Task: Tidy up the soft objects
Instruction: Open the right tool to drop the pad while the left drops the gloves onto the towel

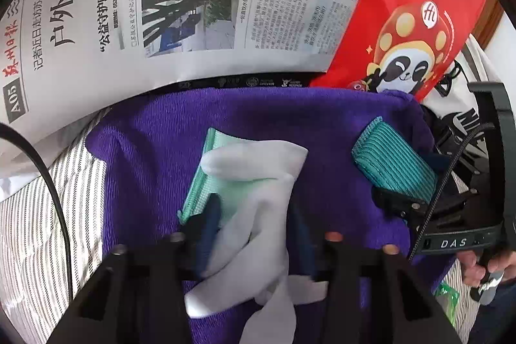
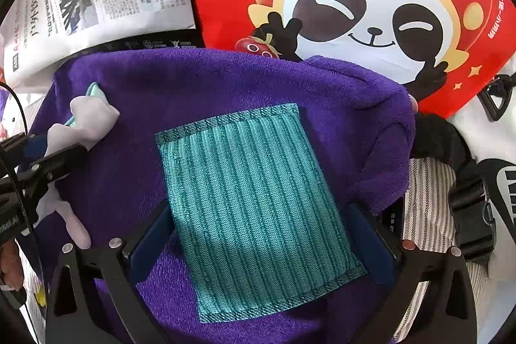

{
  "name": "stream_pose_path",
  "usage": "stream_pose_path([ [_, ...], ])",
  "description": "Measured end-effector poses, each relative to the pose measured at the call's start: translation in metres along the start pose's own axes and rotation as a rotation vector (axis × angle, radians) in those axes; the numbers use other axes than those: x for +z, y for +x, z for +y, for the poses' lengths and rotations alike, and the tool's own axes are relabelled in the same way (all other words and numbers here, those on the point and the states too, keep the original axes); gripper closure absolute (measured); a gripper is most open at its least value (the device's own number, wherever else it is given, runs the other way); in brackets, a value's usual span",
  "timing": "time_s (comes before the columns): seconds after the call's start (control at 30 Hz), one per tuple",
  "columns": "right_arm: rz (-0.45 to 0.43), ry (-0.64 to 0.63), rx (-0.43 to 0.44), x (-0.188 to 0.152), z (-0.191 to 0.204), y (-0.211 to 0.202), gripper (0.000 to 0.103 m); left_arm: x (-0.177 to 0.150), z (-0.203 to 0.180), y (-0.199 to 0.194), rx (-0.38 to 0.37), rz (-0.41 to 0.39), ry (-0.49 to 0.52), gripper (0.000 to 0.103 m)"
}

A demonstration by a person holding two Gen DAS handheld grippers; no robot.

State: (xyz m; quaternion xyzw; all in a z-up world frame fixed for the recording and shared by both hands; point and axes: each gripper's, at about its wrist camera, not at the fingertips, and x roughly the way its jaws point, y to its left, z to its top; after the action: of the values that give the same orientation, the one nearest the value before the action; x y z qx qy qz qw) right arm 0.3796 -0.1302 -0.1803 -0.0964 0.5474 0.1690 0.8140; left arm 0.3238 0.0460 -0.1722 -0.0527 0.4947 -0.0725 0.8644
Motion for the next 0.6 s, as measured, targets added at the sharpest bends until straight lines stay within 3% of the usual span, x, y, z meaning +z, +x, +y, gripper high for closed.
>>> stream_pose_path([
  [0.27,0.029,-0.01,0.013,0.0,0.007,0.003,0.001,-0.013,0.003,-0.011,0.001,0.043,-0.026,0.034],
  [0.6,-0.015,0.028,0.041,-0.006,0.006,-0.033,0.001,-0.025,0.011,-0.053,0.002,0.031,-0.051,0.034],
])
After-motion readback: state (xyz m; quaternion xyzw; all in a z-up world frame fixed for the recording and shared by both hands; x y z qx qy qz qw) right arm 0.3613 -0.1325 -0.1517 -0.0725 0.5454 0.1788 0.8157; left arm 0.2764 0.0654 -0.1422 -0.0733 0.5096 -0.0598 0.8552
